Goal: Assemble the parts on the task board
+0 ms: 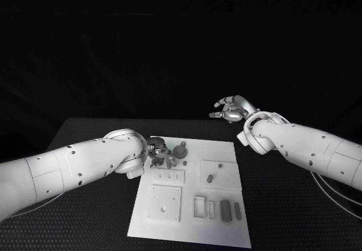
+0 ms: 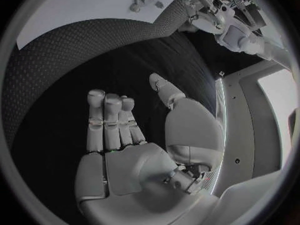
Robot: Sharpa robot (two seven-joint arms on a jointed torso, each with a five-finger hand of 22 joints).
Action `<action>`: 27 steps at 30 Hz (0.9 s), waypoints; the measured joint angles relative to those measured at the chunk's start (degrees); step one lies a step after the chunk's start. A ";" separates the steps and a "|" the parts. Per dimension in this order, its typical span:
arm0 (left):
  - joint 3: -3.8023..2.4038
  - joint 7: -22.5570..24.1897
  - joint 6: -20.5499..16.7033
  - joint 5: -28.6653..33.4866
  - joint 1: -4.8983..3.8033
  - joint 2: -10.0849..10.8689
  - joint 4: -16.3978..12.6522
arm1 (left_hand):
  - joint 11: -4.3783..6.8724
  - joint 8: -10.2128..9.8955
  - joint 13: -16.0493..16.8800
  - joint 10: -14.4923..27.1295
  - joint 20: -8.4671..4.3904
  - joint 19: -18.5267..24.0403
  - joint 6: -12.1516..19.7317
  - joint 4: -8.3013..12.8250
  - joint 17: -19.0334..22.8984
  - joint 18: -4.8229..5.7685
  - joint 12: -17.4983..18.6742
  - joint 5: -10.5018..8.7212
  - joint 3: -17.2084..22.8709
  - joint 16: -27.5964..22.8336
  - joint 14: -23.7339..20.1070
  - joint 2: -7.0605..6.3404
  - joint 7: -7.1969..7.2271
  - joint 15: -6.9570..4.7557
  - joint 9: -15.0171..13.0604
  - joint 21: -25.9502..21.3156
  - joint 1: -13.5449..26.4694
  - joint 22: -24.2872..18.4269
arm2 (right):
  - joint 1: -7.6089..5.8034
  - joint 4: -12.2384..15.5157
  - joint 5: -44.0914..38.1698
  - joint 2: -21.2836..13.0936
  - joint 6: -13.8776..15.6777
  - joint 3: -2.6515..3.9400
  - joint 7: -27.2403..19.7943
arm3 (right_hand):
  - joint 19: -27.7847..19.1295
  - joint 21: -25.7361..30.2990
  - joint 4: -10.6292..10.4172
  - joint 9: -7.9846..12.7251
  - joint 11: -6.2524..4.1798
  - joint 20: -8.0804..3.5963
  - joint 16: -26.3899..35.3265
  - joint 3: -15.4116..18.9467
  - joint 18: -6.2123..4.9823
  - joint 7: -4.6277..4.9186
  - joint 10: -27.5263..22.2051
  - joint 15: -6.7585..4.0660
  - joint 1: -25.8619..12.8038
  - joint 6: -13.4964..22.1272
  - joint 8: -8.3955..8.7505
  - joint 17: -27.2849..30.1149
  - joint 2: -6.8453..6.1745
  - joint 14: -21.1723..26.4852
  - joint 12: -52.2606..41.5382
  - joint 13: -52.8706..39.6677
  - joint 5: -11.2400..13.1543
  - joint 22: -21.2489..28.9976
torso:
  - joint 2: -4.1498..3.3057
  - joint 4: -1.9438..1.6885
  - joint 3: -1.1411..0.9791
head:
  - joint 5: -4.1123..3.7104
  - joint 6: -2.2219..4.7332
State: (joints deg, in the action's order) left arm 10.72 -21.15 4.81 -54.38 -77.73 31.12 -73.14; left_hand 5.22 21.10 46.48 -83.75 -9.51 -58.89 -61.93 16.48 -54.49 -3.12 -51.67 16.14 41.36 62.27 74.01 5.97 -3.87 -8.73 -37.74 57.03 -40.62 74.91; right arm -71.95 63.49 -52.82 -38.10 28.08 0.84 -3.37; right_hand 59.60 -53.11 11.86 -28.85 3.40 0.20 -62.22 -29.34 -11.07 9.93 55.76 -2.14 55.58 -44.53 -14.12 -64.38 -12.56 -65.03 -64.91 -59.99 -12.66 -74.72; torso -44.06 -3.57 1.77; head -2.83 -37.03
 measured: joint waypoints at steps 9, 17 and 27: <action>0.67 -1.19 1.31 -3.42 -0.01 0.30 -0.89 | 0.00 0.38 -0.05 0.01 0.01 0.01 -0.53 0.01 1.31 0.01 -1.42 1.59 0.03 1.89 0.00 0.18 -0.53 0.00 -1.32 1.31 1.14 0.00 | -0.35 -1.20 3.94 0.76 -1.34 0.04 -1.32 | -10.14 10.24 0.82 0.54 0.44 4.16 10.36 -0.82 -2.43 -0.22 -2.09 2.18 -0.59 1.19 -0.64 7.93 0.59 9.59 10.74 11.54 -0.27 3.40 | -0.05 -0.04 0.01 | 0.15 -0.80; 0.96 -1.51 1.37 -5.05 0.04 0.70 -1.70 | 0.00 0.60 -0.39 0.01 0.01 0.01 -0.96 0.01 2.06 0.02 -1.83 3.67 0.04 2.55 0.02 -0.37 -0.69 -0.02 -1.78 1.73 1.71 -0.01 | -0.37 -1.06 6.40 1.04 -2.88 0.03 -2.09 | -17.38 20.03 1.75 1.17 0.48 7.55 18.35 -0.48 -1.30 0.07 -2.13 6.56 -0.89 1.48 -1.47 16.63 0.89 15.54 19.72 25.27 -0.27 7.59 | -0.08 -0.04 0.08 | 0.25 -1.24; 1.28 -1.59 1.36 -6.27 0.53 0.50 -1.60 | 0.00 0.63 -0.79 0.01 0.02 0.02 -1.14 0.01 2.78 0.03 -2.04 6.90 0.04 3.02 0.19 -0.55 -0.72 -0.19 -2.15 1.98 1.89 -0.01 | -0.37 -0.61 7.41 1.05 -3.79 0.03 -2.36 | -18.20 21.44 1.81 1.71 0.78 8.37 18.57 -0.08 -1.30 0.33 -2.43 7.20 -0.66 1.74 -1.80 18.53 1.12 17.17 20.00 28.99 -0.45 7.60 | -0.10 -0.04 0.11 | 0.30 -1.53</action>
State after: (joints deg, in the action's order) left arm 12.00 -22.74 6.17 -60.65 -77.21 31.61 -74.74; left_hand 5.22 21.73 45.69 -83.73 -9.50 -58.87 -63.07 16.49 -51.71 -3.09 -53.71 23.04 41.41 65.29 74.20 5.42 -4.59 -8.92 -39.88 59.01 -38.72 74.91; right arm -72.32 62.87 -45.41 -37.05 24.29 0.87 -5.73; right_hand 41.41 -31.66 13.67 -27.15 4.19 8.57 -43.65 -29.42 -12.36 10.26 53.33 5.06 54.92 -42.79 -15.92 -45.85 -11.45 -47.86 -44.92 -31.00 -13.11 -67.12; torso -44.15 -3.60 1.88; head -2.53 -38.56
